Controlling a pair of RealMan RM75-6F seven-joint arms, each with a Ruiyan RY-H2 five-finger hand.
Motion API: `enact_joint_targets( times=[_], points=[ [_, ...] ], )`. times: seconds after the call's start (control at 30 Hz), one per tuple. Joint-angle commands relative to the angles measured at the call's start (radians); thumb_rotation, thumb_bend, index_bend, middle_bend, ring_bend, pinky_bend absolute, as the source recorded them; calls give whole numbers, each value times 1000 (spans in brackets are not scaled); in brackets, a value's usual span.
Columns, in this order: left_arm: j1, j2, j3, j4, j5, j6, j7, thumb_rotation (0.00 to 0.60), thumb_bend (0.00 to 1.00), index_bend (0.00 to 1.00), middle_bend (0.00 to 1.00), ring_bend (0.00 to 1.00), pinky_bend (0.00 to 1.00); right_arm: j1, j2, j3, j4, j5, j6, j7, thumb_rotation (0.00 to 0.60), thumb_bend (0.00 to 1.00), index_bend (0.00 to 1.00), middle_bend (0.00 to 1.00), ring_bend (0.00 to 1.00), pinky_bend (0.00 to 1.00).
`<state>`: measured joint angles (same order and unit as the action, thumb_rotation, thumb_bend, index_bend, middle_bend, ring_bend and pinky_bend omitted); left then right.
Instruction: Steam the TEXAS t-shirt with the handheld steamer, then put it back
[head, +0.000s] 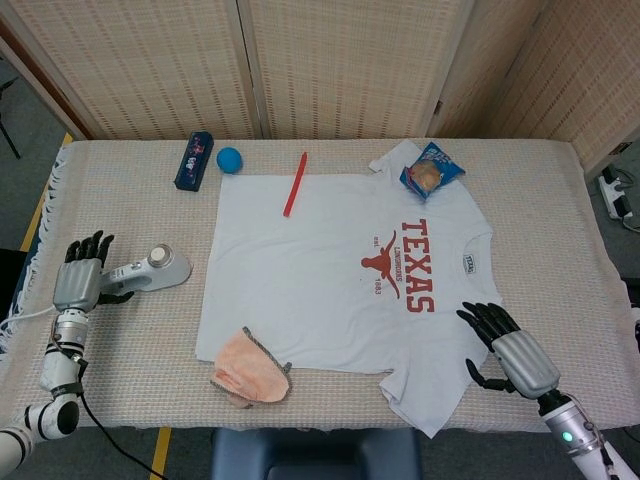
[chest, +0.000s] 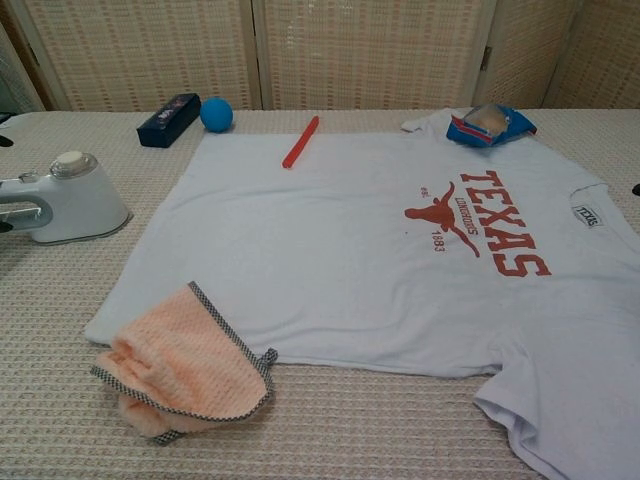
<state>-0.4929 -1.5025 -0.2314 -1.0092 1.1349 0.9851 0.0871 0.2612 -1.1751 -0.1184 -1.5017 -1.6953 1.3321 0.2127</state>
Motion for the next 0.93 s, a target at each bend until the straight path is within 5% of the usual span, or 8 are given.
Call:
enact_joint_targets(
  times=[0.03,0.17,0.33,0.43,0.53,0.7,0.93],
  points=[
    [48,84,1,-123,16,61,-41,579,2,0,0,0,49,-7,20,9,-14,15,8,-16,318,502,0,29,0,0],
    [95,126,-25,-192,17,162,-92,600,35,39,146,97,158,-28,68,39,-57,66,36,-74,374,479,29,132,46,74],
    [162,182,-23,-274,14,230,-144,600,62,273,335,240,232,-53,104,71,-87,121,65,-101,458,343,203,292,156,165],
    [203,221,6,-332,41,267,-149,600,70,293,342,245,234,-65,103,78,-80,132,77,-87,460,214,183,288,150,165],
    [254,260,50,-387,84,322,-143,600,69,255,319,226,231,-80,98,83,-66,137,92,-66,477,70,49,190,65,131],
    [327,330,111,-491,134,398,-98,600,68,212,276,195,206,-111,93,92,-61,142,136,-90,484,32,0,86,0,42],
    [417,353,177,-593,244,537,-79,600,68,204,273,192,197,-165,105,91,-118,161,184,-180,497,32,0,83,0,39]
  ],
)
